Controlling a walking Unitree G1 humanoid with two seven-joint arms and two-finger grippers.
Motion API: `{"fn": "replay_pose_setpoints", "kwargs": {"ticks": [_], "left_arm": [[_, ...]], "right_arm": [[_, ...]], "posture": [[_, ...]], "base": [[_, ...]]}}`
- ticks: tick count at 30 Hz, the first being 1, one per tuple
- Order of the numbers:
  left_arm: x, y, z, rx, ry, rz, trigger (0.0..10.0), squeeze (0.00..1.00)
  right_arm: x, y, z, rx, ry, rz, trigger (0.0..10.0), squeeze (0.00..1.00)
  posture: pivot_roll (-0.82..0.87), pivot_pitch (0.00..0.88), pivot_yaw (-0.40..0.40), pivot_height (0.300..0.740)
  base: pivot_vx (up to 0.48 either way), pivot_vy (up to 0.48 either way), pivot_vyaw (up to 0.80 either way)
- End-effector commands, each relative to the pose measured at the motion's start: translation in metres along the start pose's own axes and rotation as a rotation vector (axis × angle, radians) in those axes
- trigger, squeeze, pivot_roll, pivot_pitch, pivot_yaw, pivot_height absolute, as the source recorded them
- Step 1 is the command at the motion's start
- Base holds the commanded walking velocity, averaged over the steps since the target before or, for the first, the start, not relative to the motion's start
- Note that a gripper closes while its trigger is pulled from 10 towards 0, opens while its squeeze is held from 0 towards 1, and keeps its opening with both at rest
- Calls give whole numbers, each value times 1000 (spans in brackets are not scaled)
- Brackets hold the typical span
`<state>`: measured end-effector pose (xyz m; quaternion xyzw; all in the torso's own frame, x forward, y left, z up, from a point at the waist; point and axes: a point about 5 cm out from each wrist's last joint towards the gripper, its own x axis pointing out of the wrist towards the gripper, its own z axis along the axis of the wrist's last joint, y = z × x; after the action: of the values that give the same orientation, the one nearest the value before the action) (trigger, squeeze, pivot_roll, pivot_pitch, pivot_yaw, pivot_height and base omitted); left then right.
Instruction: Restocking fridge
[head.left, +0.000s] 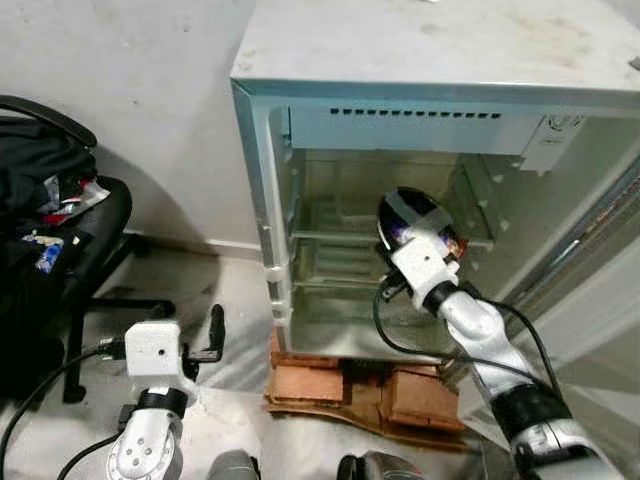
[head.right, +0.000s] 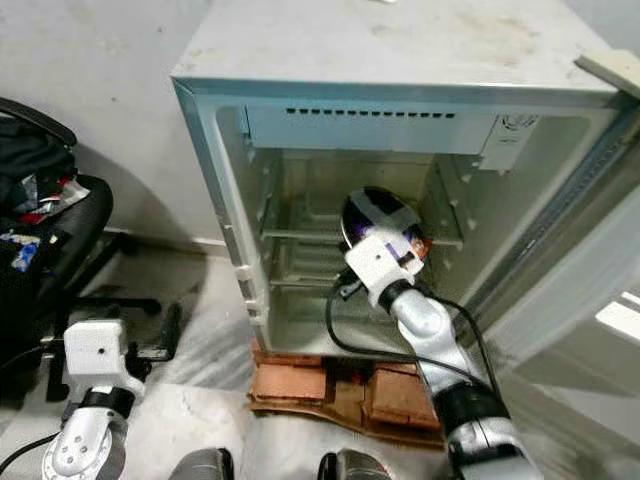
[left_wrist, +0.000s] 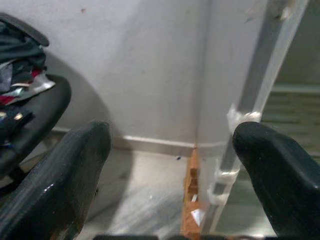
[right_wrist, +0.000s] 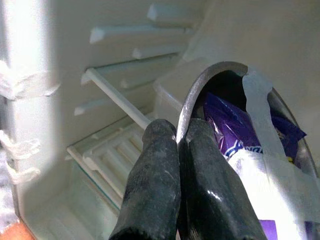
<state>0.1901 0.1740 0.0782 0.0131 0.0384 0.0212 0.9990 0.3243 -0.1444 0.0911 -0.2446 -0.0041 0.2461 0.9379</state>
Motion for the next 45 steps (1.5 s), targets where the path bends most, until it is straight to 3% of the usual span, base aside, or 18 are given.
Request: {"fn": "replay_pose_setpoints", "kwargs": {"ticks": [1,9,18,23,32,45], "left_arm": [[-5,0,2,7,6,10,10000,0],[-28,2,15,-12,10,76,10000,0],[-31,4,23,2,19,62,10000,0],[-33,6,28,9,13,79,10000,0],[-41,4,29,10,43,83,10000,0],[-47,3,31,17,63,86,10000,0]], "right_arm": [[5,-4,5,-40,-15,6,10000,0],[7,-38,6,-122,31,-58,10000,0],[13,-58,13,-188,31,-142,10000,0],[14,-62,8,-197,68,-129,10000,0],[29,-60,13,-311,150,-67,10000,0],[54,-47,40,-461,138,55,10000,0]], "posture": [[100,223,-34,740],[143,274,-57,740],[152,292,-40,740],[168,301,-40,740],[197,316,-44,740],[222,337,-51,740]], "base": [[0,0,0],[0,0,0],[0,0,0],[0,0,0],[0,0,0],[0,0,0]]}}
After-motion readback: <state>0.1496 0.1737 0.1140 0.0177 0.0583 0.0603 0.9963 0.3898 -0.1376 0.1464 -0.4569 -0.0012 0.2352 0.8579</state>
